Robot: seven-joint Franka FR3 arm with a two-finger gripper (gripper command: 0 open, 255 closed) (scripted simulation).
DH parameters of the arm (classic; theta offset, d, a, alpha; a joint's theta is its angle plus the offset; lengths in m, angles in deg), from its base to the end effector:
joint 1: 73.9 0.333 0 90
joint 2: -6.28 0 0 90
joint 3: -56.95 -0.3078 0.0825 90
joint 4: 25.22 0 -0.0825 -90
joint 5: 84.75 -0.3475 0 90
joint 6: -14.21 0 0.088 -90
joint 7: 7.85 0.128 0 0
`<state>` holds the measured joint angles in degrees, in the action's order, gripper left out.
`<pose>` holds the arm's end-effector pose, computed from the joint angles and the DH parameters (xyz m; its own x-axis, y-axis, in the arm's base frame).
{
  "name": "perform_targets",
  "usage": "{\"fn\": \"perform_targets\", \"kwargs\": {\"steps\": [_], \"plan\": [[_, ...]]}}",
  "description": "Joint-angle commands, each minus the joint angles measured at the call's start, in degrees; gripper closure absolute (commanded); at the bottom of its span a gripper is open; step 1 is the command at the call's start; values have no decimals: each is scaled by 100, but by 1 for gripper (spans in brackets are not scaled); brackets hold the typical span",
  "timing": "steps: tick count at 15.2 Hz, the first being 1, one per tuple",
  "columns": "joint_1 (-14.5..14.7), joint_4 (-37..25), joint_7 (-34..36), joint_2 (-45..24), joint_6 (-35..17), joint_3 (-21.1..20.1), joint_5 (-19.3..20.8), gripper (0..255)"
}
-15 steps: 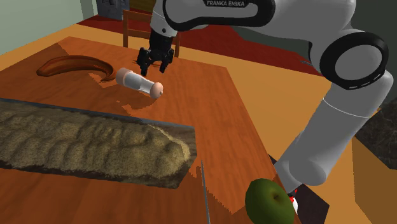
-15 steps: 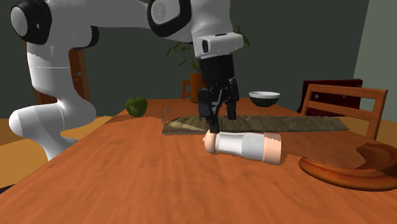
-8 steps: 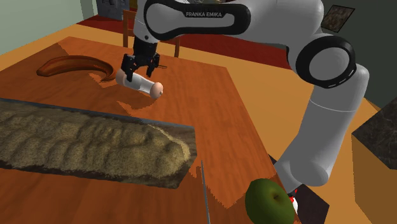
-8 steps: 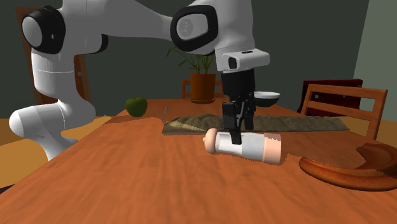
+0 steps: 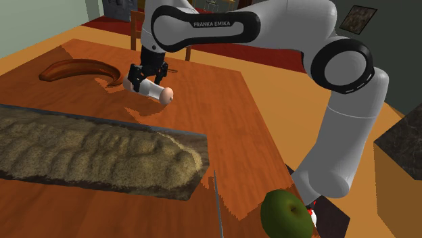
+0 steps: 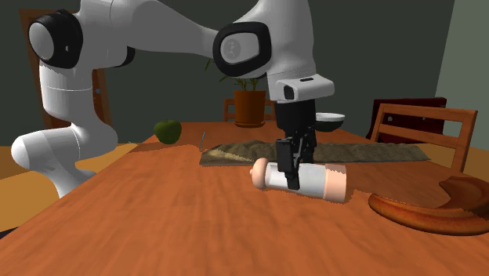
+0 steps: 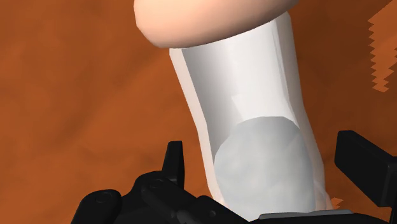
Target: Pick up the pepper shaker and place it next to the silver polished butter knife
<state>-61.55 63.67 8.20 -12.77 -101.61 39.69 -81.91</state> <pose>0.5669 0.2919 0.4618 0.9660 0.2220 0.1322 0.2347 -0.9679 -0.0896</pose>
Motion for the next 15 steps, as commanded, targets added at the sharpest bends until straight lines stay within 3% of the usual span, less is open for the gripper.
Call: {"fn": "perform_targets", "kwargs": {"steps": [1, 4, 5, 15], "plan": [[0, 0, 0, -2, -3, 0, 1, 0], [0, 0, 0, -1, -2, 0, 0, 0], [0, 0, 0, -1, -2, 0, 0, 255], [1, -64, 0, 8, 70, -2, -3, 255]]}}
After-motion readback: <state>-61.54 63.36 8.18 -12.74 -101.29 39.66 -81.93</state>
